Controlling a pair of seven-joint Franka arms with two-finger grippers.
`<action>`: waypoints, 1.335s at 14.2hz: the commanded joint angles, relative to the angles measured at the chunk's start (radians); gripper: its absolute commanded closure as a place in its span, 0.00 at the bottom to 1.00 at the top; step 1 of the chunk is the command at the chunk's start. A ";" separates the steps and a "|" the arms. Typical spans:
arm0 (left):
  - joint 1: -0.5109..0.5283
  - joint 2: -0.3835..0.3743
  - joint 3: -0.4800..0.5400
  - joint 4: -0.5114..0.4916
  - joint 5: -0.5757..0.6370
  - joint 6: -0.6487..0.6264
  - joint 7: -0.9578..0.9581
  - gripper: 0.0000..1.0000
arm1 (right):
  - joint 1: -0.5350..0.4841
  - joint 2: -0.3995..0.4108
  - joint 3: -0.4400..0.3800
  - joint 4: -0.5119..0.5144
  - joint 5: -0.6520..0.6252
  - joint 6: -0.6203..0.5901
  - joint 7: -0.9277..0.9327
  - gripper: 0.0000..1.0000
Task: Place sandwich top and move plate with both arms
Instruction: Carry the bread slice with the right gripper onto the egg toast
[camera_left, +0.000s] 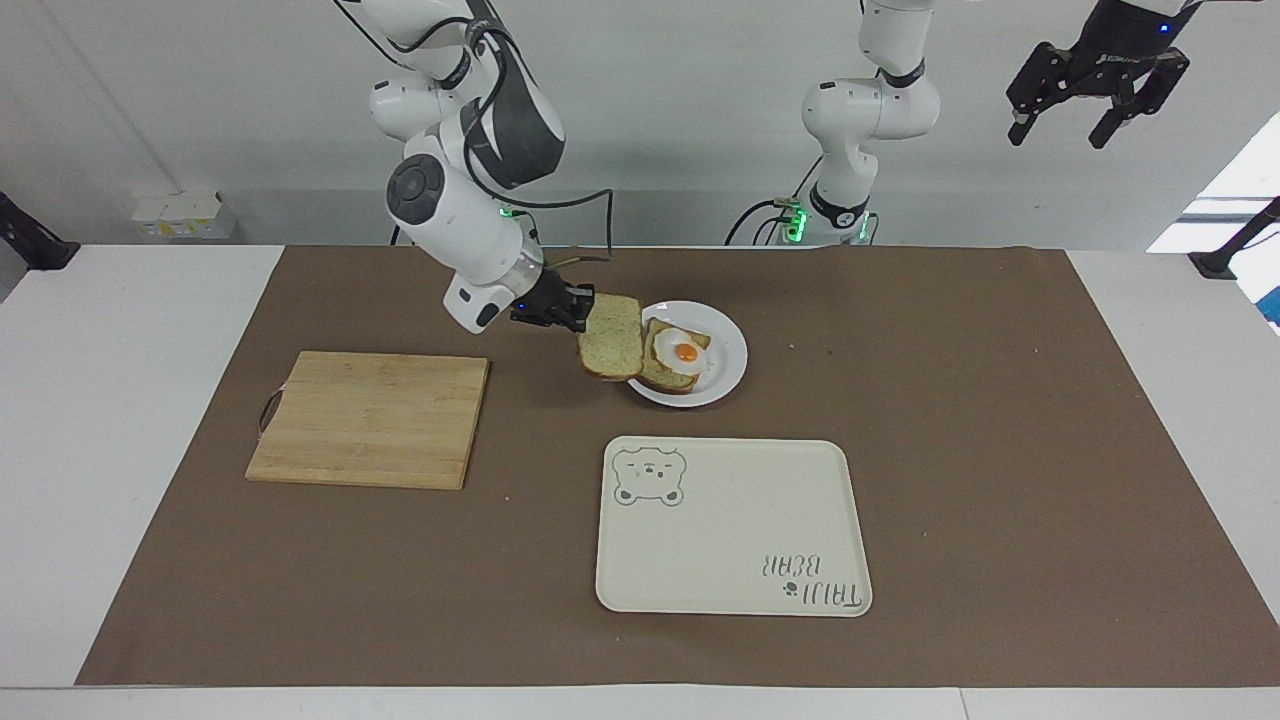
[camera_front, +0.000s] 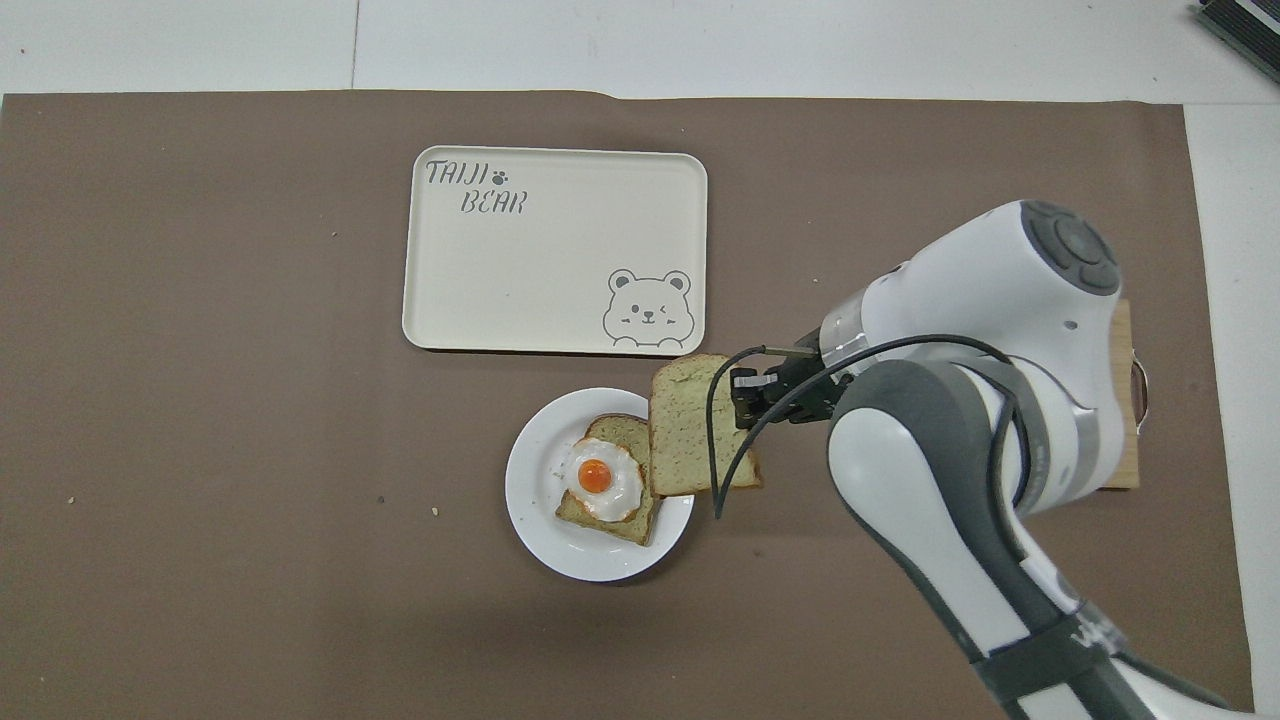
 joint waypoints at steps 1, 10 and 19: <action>0.014 -0.022 -0.007 -0.022 -0.007 -0.004 -0.006 0.00 | 0.035 -0.021 0.001 -0.033 0.034 0.037 0.044 1.00; 0.014 -0.022 -0.007 -0.022 -0.007 -0.004 -0.006 0.00 | 0.177 0.010 0.001 -0.100 0.108 0.202 0.050 1.00; 0.014 -0.022 -0.007 -0.022 -0.007 -0.004 -0.006 0.00 | 0.223 0.097 0.001 -0.128 0.096 0.310 0.039 1.00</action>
